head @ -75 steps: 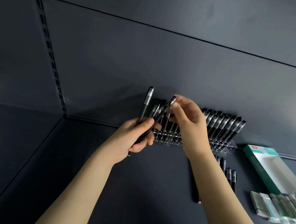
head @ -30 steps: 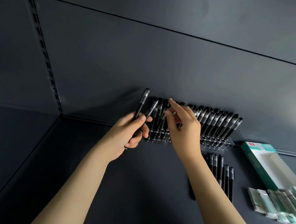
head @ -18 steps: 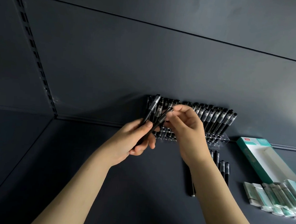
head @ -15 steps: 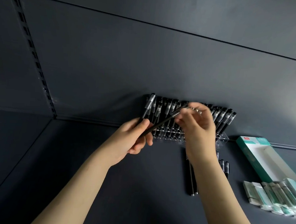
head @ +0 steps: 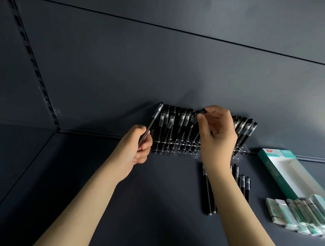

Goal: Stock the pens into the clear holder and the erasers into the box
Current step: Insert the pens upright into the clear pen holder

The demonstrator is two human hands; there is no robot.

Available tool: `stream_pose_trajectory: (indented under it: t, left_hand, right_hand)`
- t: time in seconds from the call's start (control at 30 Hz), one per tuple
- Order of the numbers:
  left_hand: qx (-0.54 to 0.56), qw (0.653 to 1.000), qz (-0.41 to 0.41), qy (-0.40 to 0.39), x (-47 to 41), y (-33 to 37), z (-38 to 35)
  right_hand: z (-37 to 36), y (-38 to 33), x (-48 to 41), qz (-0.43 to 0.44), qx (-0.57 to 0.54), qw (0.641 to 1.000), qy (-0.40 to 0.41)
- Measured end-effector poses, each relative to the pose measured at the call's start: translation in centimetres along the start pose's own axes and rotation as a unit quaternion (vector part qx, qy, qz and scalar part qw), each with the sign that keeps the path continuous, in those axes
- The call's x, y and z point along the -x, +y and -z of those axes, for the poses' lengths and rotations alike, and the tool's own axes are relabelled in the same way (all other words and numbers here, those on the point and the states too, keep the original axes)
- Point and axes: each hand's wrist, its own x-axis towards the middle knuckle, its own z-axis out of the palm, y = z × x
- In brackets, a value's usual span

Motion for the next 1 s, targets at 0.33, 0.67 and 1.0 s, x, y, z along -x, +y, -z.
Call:
stream_pose_trajectory:
  t: [0.33,0.67,1.0]
  left_hand:
    - [0.015,1.000,-0.026,0.010,-0.5,0.2,0.4]
    - [-0.069,0.996,-0.055,-0.033,0.2,0.1,-0.2]
    - [-0.588,0.727,-0.350,0.057,-0.5,-2.8,0.9]
  right_hand:
    - [-2.1,1.5,-0.3,0.104,0.145,0.977,-0.113]
    - [-1.5,-0.6,0.1,-0.045,-0.013,0.987,-0.155]
    - [1.0,-0.5,0.5,-0.106,-0.153,0.982,-0.013]
